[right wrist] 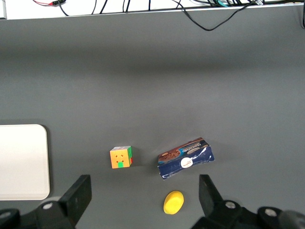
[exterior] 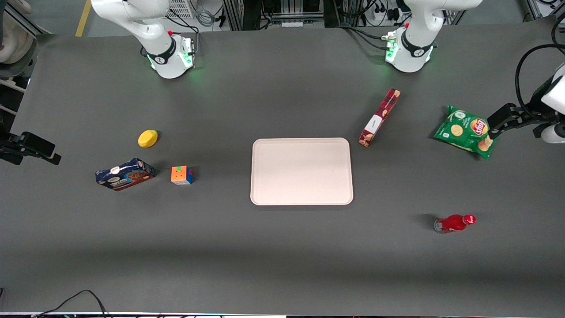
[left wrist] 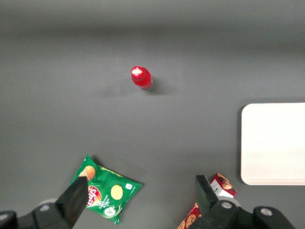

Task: Place red cookie box on tray
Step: 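Move the left gripper from the chip bag over to the red cookie box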

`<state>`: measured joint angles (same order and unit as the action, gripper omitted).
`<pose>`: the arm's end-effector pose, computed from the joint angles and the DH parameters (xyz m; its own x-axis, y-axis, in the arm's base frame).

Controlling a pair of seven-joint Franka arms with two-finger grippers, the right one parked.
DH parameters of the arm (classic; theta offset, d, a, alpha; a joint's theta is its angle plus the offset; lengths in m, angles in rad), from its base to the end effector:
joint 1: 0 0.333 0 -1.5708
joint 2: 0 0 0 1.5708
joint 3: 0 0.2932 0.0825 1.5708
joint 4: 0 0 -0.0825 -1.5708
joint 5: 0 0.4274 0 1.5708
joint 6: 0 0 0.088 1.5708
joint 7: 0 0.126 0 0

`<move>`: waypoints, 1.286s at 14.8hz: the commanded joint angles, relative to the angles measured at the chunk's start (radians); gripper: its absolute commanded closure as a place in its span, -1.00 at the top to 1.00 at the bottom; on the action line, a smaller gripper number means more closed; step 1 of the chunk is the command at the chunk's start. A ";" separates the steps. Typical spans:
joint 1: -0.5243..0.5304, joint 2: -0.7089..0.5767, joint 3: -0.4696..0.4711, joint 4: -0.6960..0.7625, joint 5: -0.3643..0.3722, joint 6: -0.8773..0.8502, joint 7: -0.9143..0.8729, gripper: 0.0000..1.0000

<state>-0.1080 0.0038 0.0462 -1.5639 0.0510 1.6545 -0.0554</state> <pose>0.6086 -0.0317 0.5920 0.9960 -0.0105 0.0893 -0.0064 -0.9989 -0.0463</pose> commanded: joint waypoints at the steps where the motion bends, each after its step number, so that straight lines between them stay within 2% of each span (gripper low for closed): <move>1: 0.004 -0.007 -0.002 -0.018 -0.007 0.014 0.000 1.00; 8: -0.007 -0.013 -0.014 -0.059 -0.008 -0.019 -0.001 1.00; 10: -0.007 -0.018 -0.060 -0.106 -0.011 -0.061 -0.003 1.00; 15: -0.007 -0.060 -0.135 -0.342 -0.040 -0.016 0.000 1.00; 19: -0.002 -0.103 -0.262 -0.499 -0.042 0.060 0.014 1.00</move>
<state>-0.1134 -0.0130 -0.1443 -1.9188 0.0159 1.6405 -0.0560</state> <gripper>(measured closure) 0.000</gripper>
